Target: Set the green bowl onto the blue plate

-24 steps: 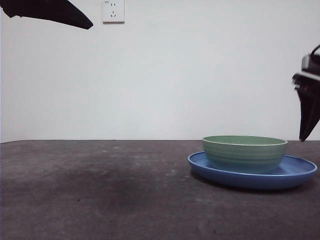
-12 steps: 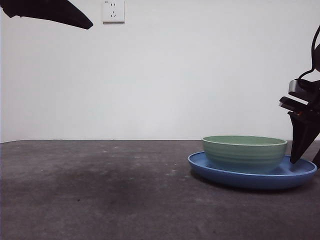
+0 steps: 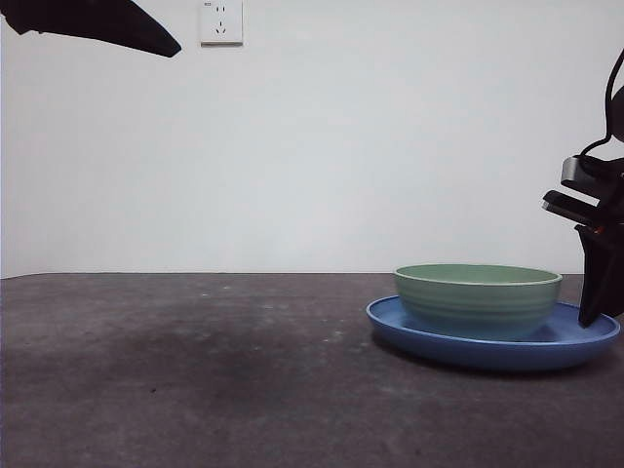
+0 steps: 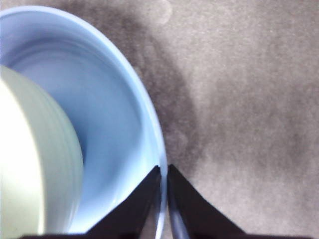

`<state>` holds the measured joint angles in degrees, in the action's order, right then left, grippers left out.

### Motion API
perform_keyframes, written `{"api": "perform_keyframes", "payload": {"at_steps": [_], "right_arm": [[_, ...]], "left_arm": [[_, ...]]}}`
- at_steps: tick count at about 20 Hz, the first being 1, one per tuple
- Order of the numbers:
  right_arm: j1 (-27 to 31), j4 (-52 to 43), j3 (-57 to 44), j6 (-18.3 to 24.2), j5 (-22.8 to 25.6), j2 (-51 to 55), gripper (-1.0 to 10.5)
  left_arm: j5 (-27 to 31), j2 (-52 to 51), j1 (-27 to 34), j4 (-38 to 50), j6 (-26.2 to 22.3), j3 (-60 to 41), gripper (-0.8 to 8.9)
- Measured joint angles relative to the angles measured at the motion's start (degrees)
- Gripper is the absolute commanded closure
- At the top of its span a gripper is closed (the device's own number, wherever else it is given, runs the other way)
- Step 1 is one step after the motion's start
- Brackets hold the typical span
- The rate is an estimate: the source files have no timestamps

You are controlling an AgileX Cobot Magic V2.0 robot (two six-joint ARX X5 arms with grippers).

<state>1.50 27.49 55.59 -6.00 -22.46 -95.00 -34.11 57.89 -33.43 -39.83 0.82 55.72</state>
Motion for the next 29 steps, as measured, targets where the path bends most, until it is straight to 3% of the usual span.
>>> {"api": "perform_keyframes", "payload": {"at_steps": [4, 13, 22, 29], "right_arm": [[0.0, -0.1, 0.0, -0.4, -4.0, 0.0, 9.3], [-4.0, -1.7, 0.1, -4.0, -7.8, 5.2, 9.3], [-17.2, -12.8, 0.1, -14.0, -5.8, 5.2, 9.4], [-21.1, -16.2, 2.8, -18.6, -4.0, -0.2, 9.4]], "left_arm": [[0.0, 0.0, 0.0, -1.6, 0.0, 0.0, 4.74], [0.0, 0.0, 0.0, -2.1, 0.0, 0.0, 4.74], [0.0, 0.0, 0.0, -1.9, -0.1, 0.0, 4.74], [0.0, 0.0, 0.0, -1.9, -0.1, 0.0, 4.74]]}}
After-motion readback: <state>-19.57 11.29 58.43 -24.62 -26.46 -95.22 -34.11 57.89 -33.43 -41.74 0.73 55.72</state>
